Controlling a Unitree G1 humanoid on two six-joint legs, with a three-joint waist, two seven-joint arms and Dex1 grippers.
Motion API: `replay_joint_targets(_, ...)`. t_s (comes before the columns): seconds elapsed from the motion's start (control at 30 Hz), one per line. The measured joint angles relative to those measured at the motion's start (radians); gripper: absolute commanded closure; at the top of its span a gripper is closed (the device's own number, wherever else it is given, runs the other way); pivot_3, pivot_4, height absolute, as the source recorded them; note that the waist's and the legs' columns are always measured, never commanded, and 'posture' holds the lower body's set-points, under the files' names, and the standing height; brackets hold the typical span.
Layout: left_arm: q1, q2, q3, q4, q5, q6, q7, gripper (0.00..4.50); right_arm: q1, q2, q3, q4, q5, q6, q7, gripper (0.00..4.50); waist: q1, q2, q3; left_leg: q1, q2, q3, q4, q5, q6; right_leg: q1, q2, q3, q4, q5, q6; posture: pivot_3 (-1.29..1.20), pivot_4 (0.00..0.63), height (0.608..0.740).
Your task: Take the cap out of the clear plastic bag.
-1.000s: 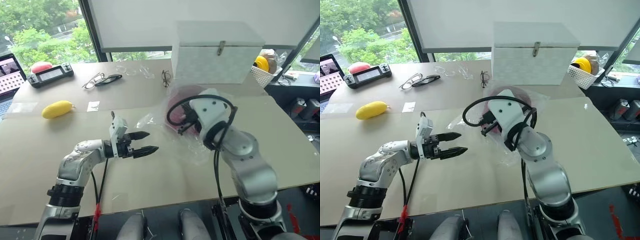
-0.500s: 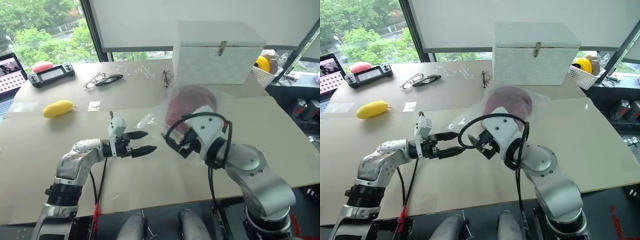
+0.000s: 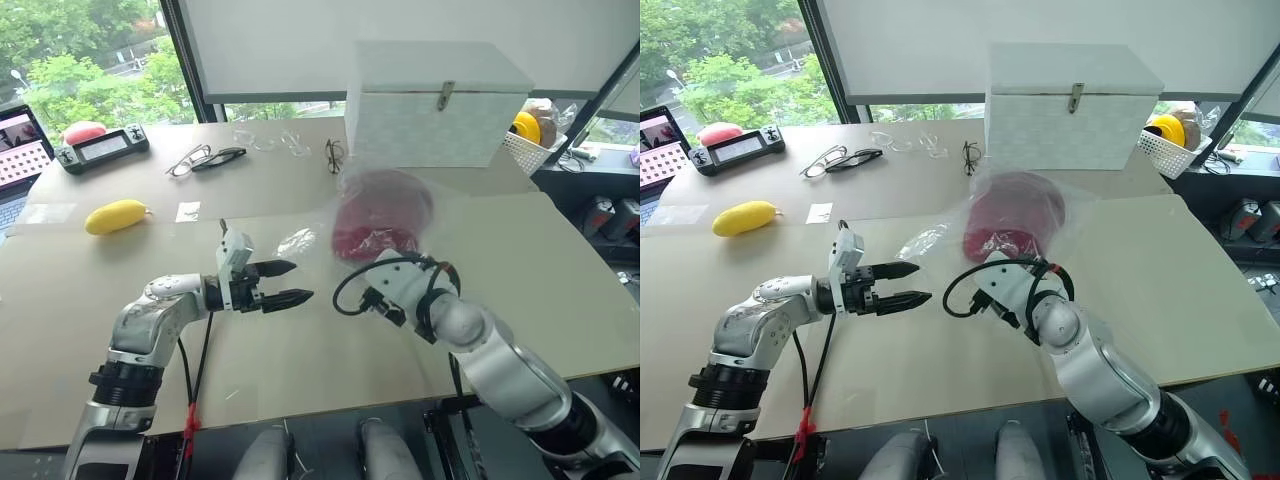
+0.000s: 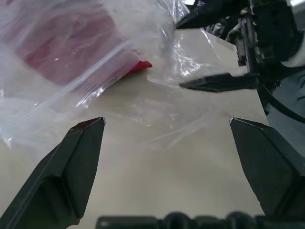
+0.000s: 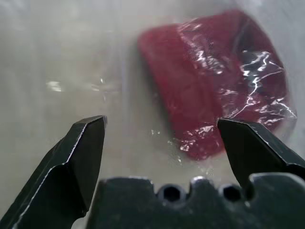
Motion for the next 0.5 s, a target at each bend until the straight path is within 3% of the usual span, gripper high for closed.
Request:
replay_joint_targets(0.1, 0.001, -0.007, -0.008, -0.001, 0.0, 0.0, 0.0, 0.0, -0.009, 0.073, -0.052, 0.008, -0.011, 0.008, -0.031, 0.08, 0.002, 0.0, 0.0, 0.0, 0.0, 0.0, 0.0, 0.0, 0.0, 0.0, 0.0, 0.0, 0.0, 0.0, 0.0, 0.0, 0.15, 0.74)
replay_joint_targets(0.23, 0.003, -0.015, -0.016, -0.004, 0.0, -0.002, 0.0, 0.0, -0.02, 0.146, -0.11, 0.01, -0.008, 0.009, -0.037, 1.14, 0.004, 0.0, 0.0, 0.0, 0.0, -0.001, 0.0, 0.0, 0.0, 0.0, 0.0, 0.0, 0.0, 0.001, 0.0, 0.0, 0.15, 0.74)
replay_joint_targets(0.47, 0.003, -0.02, -0.017, -0.004, 0.001, -0.002, 0.001, 0.0, -0.022, 0.183, -0.156, 0.003, 0.015, 0.022, -0.011, 3.48, 0.005, 0.0, 0.0, 0.0, 0.0, 0.0, 0.0, 0.0, 0.0, 0.0, 0.0, 0.0, 0.0, 0.001, -0.001, 0.0, 0.15, 0.74)
replay_joint_targets(0.5, 0.003, -0.021, -0.018, -0.004, 0.001, -0.003, 0.0, 0.0, -0.016, 0.203, -0.179, -0.014, 0.037, 0.034, 0.01, 3.48, 0.005, 0.0, 0.0, 0.0, 0.0, -0.001, 0.0, 0.0, 0.0, 0.0, 0.0, 0.0, 0.0, 0.001, 0.0, 0.0, 0.15, 0.74)
